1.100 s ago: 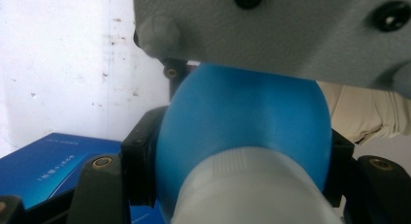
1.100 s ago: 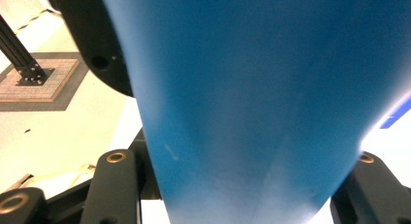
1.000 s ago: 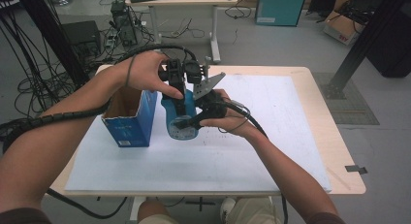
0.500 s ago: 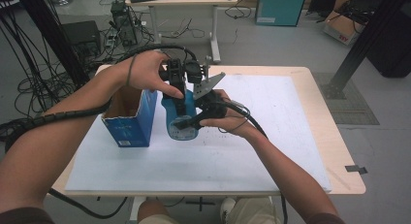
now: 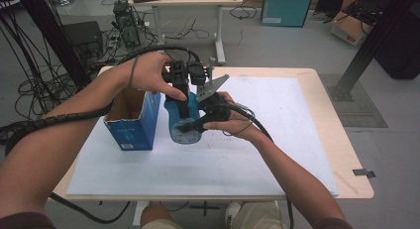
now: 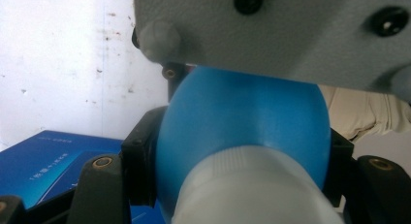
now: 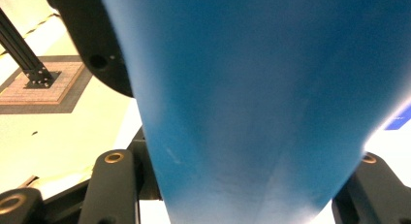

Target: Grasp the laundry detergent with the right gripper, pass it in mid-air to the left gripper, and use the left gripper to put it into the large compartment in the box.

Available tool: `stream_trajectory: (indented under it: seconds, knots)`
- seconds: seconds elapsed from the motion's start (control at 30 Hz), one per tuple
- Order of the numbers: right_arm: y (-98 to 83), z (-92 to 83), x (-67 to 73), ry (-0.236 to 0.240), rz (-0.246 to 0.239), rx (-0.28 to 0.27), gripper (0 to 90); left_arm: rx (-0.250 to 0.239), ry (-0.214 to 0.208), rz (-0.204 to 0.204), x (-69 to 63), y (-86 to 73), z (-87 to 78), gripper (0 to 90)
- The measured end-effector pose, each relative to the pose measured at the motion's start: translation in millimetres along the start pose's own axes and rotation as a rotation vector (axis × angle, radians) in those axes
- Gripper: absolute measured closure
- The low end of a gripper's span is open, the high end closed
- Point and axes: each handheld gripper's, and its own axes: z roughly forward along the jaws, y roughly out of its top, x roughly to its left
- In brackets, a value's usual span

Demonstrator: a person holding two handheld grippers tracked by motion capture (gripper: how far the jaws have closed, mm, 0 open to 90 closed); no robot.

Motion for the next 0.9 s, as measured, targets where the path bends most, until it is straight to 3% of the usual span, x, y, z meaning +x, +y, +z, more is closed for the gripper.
stream_trajectory:
  seconds: [0.47,0.53,0.57,0.9]
  knots:
    - [-0.5,-0.3,-0.9,-0.001,0.006,0.0,41.7,-0.012,-0.013,-0.021,0.1,-0.3,0.0,36.5]
    - [-0.4,-0.2,-0.9,0.001,0.009,-0.003,41.7,-0.003,0.002,-0.002,1.2,-0.6,-0.5,36.5]
    - [-0.4,0.0,-1.1,0.002,0.009,-0.004,41.6,-0.007,-0.01,-0.02,0.3,-0.3,-0.4,36.5]
    - [-0.9,0.6,-0.9,0.002,0.012,-0.005,41.6,-0.008,0.004,-0.013,0.0,-1.4,0.0,36.5]
